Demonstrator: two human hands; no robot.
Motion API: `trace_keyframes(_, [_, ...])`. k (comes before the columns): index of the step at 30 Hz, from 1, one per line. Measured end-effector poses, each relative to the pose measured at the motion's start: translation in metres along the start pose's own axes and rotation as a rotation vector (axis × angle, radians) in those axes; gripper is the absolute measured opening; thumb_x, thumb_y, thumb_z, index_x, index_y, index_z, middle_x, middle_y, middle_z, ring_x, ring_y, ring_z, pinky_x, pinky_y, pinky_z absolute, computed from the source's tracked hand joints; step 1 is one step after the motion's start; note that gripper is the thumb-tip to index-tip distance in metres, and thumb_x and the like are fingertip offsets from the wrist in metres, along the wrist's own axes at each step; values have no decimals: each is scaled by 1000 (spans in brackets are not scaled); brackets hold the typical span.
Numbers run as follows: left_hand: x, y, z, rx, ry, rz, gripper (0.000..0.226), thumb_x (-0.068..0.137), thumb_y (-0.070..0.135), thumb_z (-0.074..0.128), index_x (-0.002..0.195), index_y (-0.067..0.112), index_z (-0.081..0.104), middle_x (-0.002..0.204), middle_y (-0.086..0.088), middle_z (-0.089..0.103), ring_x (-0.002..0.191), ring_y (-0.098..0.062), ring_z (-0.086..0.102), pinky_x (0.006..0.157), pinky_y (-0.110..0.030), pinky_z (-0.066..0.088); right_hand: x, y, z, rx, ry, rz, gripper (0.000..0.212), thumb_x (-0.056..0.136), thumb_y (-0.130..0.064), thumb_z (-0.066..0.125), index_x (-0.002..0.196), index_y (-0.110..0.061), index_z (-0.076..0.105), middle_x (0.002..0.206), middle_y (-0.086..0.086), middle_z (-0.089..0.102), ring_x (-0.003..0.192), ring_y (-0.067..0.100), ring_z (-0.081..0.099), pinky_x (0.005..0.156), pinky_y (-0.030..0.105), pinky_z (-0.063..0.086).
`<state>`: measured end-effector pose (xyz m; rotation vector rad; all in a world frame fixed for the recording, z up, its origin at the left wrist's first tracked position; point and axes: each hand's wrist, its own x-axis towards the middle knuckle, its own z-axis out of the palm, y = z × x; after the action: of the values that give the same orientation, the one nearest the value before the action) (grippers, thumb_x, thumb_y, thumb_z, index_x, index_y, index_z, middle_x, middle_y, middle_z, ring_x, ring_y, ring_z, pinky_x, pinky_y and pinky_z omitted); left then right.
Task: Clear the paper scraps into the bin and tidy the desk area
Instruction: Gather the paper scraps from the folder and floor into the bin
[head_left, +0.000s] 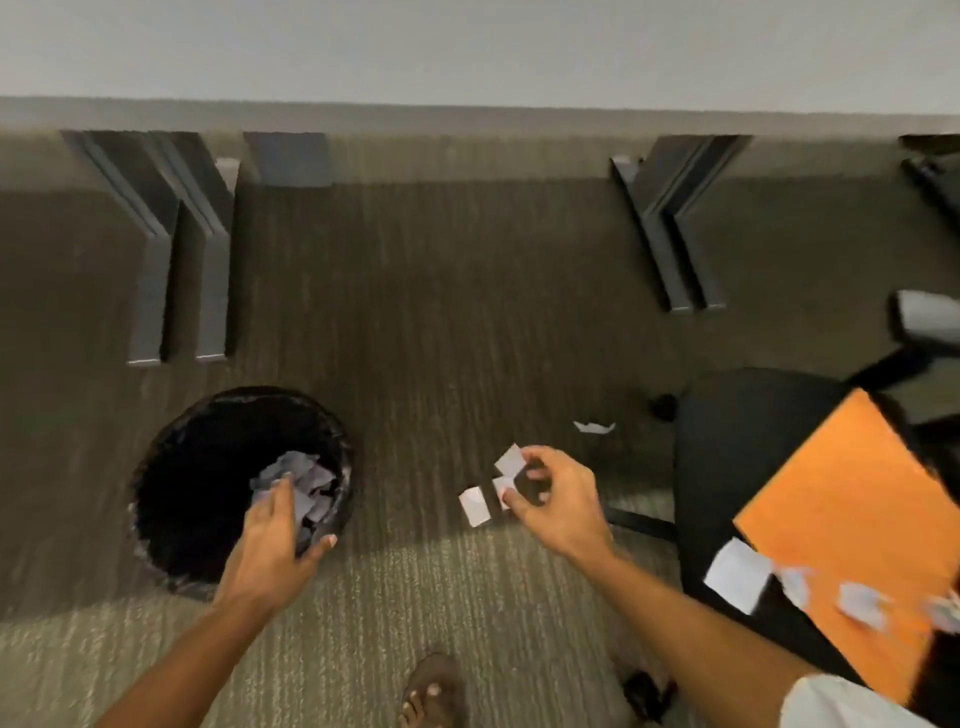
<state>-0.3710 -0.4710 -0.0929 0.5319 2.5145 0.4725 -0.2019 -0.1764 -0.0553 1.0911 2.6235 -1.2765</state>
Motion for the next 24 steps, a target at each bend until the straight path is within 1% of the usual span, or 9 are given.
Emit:
trace_keyframes(2, [9, 45, 7, 102, -46, 143, 99, 82, 44, 73, 153, 3, 16, 156, -18, 29, 144, -33, 25, 116, -45, 30, -8, 34, -62, -203, 168, -86, 46, 74, -50, 75, 110, -25, 63, 104, -11, 66, 89, 5, 63, 74, 25, 56])
trace_keyframes(5, [14, 124, 26, 208, -100, 336, 107, 78, 48, 75, 153, 2, 15, 158, -17, 24, 146, -31, 22, 119, -42, 25, -31, 90, -153, -370, 368, -63, 46, 73, -56, 72, 105, -24, 64, 102, -10, 65, 90, 11, 61, 74, 27, 52])
trace_keyframes(8, [2, 203, 53, 285, -158, 503, 115, 73, 54, 76, 154, 5, 11, 160, -16, 18, 148, -29, 16, 121, -39, 22, -66, 152, -225, -434, 494, 100, 54, 71, -58, 72, 112, -23, 61, 111, -6, 63, 101, 16, 60, 76, 32, 51])
trace_keyframes(13, [-41, 325, 116, 390, -289, 762, 124, 70, 64, 71, 155, 14, -4, 164, -7, 5, 150, -23, 9, 120, -32, 22, -140, 248, -306, -405, 465, 489, 85, 65, -62, 75, 131, -17, 48, 134, 4, 49, 123, 27, 48, 89, 42, 50])
trace_keyframes(15, [-64, 371, 145, 422, -323, 762, 127, 68, 72, 66, 154, 18, -10, 163, -5, 7, 149, -23, 16, 116, -35, 32, -165, 283, -327, -281, 466, 634, 95, 62, -60, 79, 138, -15, 42, 140, 7, 43, 128, 29, 43, 97, 46, 47])
trace_keyframes(18, [-96, 424, 185, 392, -359, 640, 136, 57, 86, 59, 154, 18, -8, 153, -5, 29, 134, -24, 43, 99, -38, 48, -188, 324, -342, -159, 477, 749, 107, 59, -61, 79, 145, -15, 35, 150, 10, 35, 138, 32, 34, 106, 48, 39])
trace_keyframes(20, [-112, 449, 208, 341, -392, 529, 141, 52, 89, 59, 154, 15, -4, 147, -9, 38, 129, -27, 49, 94, -39, 49, -193, 343, -344, -112, 424, 796, 115, 58, -64, 78, 150, -18, 27, 157, 11, 25, 145, 33, 24, 111, 50, 34])
trace_keyframes(22, [-124, 465, 226, 301, -420, 424, 143, 52, 88, 62, 153, 11, -3, 143, -13, 43, 129, -29, 48, 96, -41, 47, -192, 353, -340, -47, 339, 826, 121, 58, -65, 79, 153, -23, 17, 162, 11, 15, 147, 35, 18, 111, 52, 31])
trace_keyframes(24, [-134, 476, 241, 268, -438, 328, 139, 54, 83, 67, 151, 9, 0, 140, -15, 47, 129, -31, 48, 98, -40, 47, -188, 358, -335, 22, 252, 816, 125, 56, -67, 79, 154, -28, 12, 162, 10, 11, 146, 38, 17, 111, 53, 31])
